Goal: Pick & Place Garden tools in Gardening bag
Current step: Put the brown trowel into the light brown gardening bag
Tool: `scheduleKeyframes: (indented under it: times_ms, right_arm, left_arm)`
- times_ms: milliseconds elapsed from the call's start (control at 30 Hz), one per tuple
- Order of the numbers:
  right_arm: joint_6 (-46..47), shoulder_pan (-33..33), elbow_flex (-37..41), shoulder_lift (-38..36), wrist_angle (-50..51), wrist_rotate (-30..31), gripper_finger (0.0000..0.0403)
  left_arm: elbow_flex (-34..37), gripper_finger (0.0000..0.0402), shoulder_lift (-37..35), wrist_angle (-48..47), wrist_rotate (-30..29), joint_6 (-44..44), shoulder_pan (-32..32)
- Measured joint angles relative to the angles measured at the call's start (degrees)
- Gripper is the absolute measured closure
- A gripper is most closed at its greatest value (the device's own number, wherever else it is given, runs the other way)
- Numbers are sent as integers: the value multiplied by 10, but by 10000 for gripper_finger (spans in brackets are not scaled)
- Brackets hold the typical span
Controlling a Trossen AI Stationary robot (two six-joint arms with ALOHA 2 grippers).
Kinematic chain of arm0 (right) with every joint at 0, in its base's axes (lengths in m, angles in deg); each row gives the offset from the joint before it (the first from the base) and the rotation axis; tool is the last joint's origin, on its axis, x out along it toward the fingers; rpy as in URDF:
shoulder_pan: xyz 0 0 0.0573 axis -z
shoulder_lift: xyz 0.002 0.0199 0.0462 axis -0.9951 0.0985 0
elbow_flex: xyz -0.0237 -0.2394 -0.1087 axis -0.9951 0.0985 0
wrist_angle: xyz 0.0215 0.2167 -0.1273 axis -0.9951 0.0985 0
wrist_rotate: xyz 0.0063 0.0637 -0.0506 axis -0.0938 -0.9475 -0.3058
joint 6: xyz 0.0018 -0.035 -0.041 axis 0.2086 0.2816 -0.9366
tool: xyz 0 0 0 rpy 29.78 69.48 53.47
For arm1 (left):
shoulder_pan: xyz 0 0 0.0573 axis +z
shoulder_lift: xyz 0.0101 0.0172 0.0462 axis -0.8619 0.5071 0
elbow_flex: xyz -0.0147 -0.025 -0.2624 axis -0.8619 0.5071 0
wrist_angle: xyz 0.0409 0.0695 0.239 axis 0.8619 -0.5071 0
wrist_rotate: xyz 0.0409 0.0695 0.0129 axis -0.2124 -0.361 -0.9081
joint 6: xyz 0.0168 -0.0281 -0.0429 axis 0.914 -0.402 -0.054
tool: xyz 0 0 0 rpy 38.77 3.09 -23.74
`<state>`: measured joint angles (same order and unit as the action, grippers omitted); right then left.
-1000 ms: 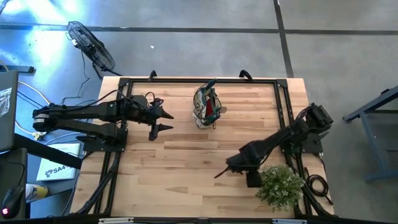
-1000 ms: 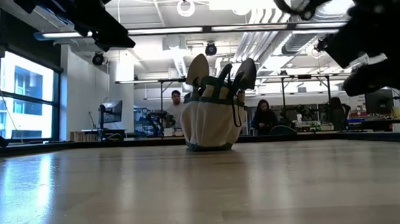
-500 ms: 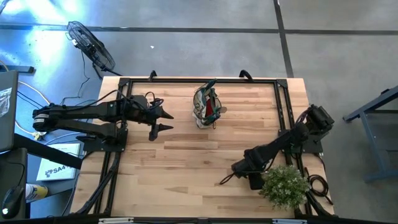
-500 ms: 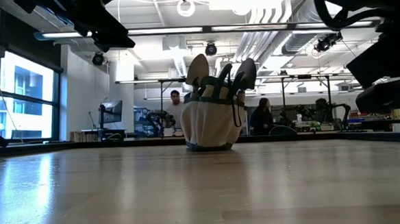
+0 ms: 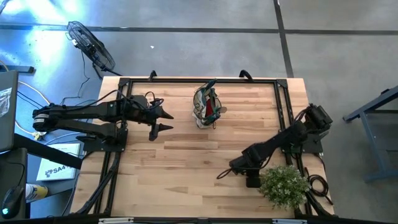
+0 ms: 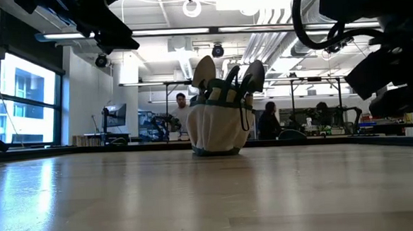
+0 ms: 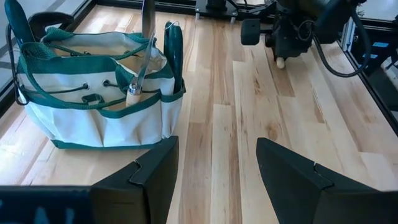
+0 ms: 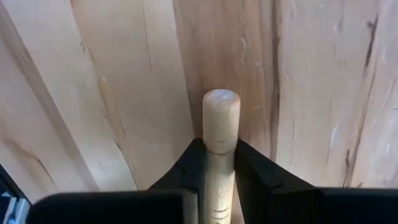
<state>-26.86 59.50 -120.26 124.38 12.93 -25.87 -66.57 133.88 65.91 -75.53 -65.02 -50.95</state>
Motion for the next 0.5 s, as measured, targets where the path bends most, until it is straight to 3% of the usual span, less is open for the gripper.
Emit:
scheduleKeyframes:
  times_ms: [133,233,500]
  right_arm:
    - [9,13,-3,-11,1,17,358]
    - [-5,23,-27,-12,8,86,358]
    - [-56,47,-163,-12,91,183,358]
  left_arm:
    - [0,192,0,0,0,1,0]
    - [0,192,0,7,0,-1,0]
    - [18,192,0,79,23,0,0]
